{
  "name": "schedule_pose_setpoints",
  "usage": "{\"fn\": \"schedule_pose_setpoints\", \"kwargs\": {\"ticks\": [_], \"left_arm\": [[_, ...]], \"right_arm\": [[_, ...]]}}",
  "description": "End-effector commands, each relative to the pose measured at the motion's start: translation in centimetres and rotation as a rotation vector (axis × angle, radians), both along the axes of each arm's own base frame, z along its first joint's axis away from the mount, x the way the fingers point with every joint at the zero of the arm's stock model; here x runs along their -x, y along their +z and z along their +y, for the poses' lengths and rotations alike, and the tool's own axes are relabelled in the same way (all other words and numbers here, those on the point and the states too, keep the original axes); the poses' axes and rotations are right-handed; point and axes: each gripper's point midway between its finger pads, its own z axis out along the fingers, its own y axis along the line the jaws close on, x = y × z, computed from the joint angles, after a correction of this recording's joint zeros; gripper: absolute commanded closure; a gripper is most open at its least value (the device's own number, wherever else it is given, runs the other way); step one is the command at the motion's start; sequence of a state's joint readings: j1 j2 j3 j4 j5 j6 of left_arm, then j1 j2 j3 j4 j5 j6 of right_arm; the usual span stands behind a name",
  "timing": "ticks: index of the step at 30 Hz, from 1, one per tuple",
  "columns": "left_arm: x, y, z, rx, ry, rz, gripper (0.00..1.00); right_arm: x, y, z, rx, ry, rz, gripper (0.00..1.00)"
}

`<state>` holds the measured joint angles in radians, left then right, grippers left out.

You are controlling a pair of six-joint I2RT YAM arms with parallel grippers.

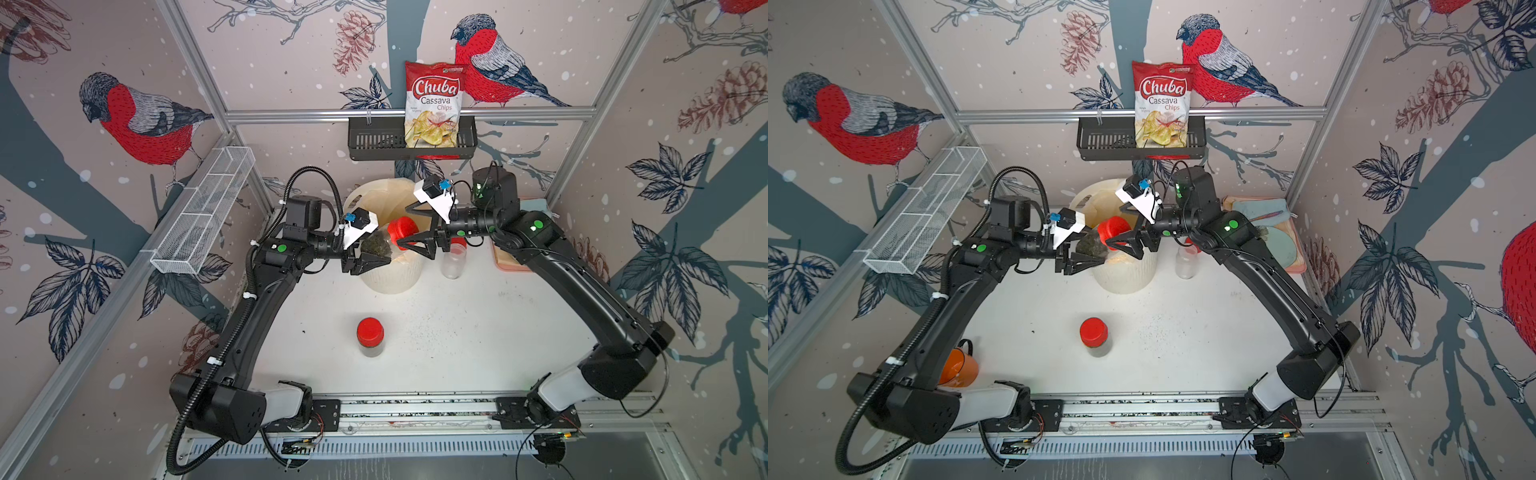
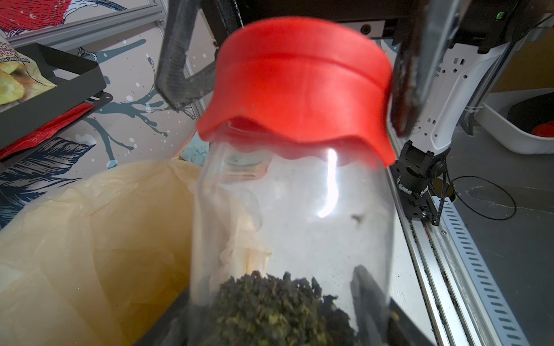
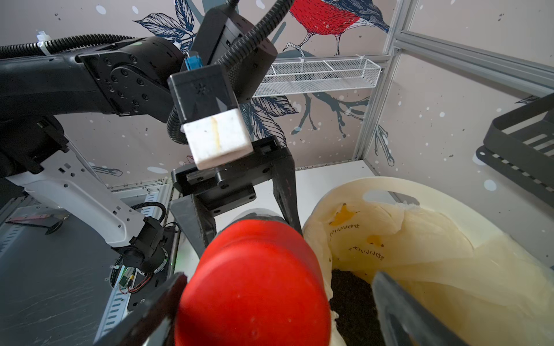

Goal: Empty moldy tea leaves from jars
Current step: Unscrew the lid from the jar.

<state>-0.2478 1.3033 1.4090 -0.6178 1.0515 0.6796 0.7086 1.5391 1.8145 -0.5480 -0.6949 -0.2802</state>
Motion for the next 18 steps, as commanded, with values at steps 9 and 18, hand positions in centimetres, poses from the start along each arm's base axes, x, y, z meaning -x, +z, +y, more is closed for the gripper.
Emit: {"fn": "schedule_pose_setpoints", "kwargs": {"ticks": [9,18], "left_arm": [[0.26,0.43,-0.09,0.007,-0.014,-0.003,0.39],[0.13,0.21,-0.18,0.007,-0.016,0.008,0.38]], "right_arm": [[0.15,0.15,0.43,-0.005,0.029,0.012,0.30],[-0.11,0.04,0.58,0.014,0.045,-0.057,0.59]]}}
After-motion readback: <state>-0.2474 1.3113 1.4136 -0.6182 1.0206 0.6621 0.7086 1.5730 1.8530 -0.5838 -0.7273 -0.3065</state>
